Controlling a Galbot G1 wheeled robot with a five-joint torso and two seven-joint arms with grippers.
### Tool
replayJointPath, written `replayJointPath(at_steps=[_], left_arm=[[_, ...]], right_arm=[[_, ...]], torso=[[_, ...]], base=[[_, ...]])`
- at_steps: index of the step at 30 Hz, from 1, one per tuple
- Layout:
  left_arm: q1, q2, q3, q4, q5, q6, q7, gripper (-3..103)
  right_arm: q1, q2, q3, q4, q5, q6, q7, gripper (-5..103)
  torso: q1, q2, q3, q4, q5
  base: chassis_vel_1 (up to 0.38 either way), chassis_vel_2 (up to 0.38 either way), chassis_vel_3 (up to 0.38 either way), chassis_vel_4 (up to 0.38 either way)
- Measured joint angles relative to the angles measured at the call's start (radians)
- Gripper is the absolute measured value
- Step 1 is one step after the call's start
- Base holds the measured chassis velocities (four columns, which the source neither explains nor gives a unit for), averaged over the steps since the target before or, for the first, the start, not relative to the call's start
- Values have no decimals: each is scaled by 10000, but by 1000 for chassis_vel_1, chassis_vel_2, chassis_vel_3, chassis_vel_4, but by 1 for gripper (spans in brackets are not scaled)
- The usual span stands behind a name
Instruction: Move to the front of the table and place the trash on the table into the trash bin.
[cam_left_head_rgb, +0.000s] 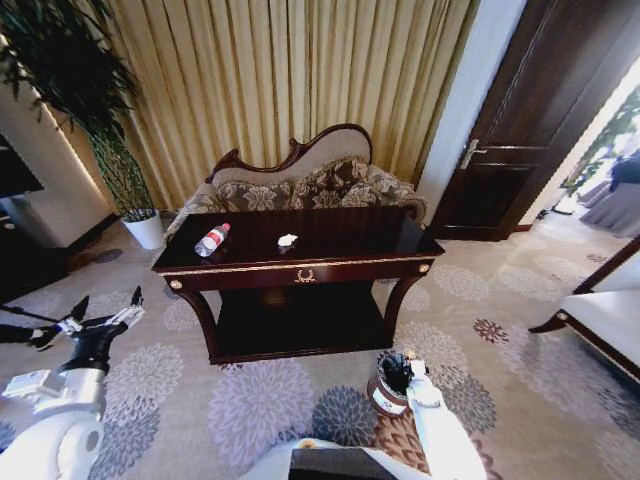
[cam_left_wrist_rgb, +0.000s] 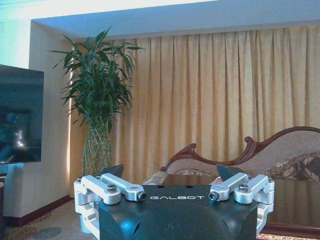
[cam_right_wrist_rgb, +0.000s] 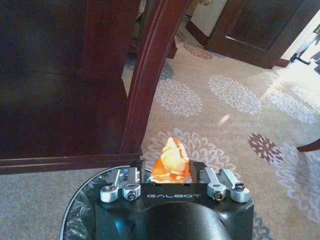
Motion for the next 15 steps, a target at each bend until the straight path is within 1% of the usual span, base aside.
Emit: replayJointPath(at_steps=[3, 4, 5, 6, 7, 8, 11, 12, 14, 15], left_arm=[[28, 0, -18, 0, 1, 0, 4, 100], [28, 0, -18, 0, 1, 0, 4, 100], [39, 1, -31, 0, 1, -1, 7, 100], [45, 1, -35, -1, 1, -5, 11, 100], [52, 1, -37, -6, 1, -6, 14, 100], [52, 1, -37, -6, 1, -6, 14, 100], [62, -2, -36, -68, 1, -10, 19, 100], [62, -2, -36, -68, 1, -10, 19, 100], [56, -3, -24, -101, 0, -12, 20, 100], [56, -3, -22, -107, 1, -12, 20, 100]], right_arm=[[-37, -2, 0, 24, 1, 47, 0, 63], [-37, -2, 0, 24, 1, 47, 0, 63], [-68, -7, 3, 44, 0, 70, 0, 69], [-96, -11, 11, 61, -1, 90, 0, 69], [-132, -13, 24, 85, -4, 114, 0, 74], [-132, -13, 24, 85, -4, 114, 0, 74], [-261, -6, 89, 160, -69, 223, 0, 90], [-261, -6, 89, 160, -69, 223, 0, 90], [-337, 13, 134, 213, -130, 285, 0, 99], [-352, 16, 139, 226, -136, 292, 0, 99]], torso=[[0, 0, 0, 1, 0], [0, 0, 0, 1, 0], [0, 0, 0, 0, 0], [0, 0, 0, 0, 0], [0, 0, 0, 0, 0], [0, 0, 0, 0, 0], [0, 0, 0, 0, 0], [0, 0, 0, 0, 0], [0, 0, 0, 0, 0], [0, 0, 0, 0, 0]], base=[[0, 0, 0, 0], [0, 0, 0, 0], [0, 0, 0, 0], [0, 0, 0, 0], [0, 0, 0, 0], [0, 0, 0, 0], [0, 0, 0, 0], [0, 0, 0, 0], [0, 0, 0, 0], [0, 0, 0, 0]])
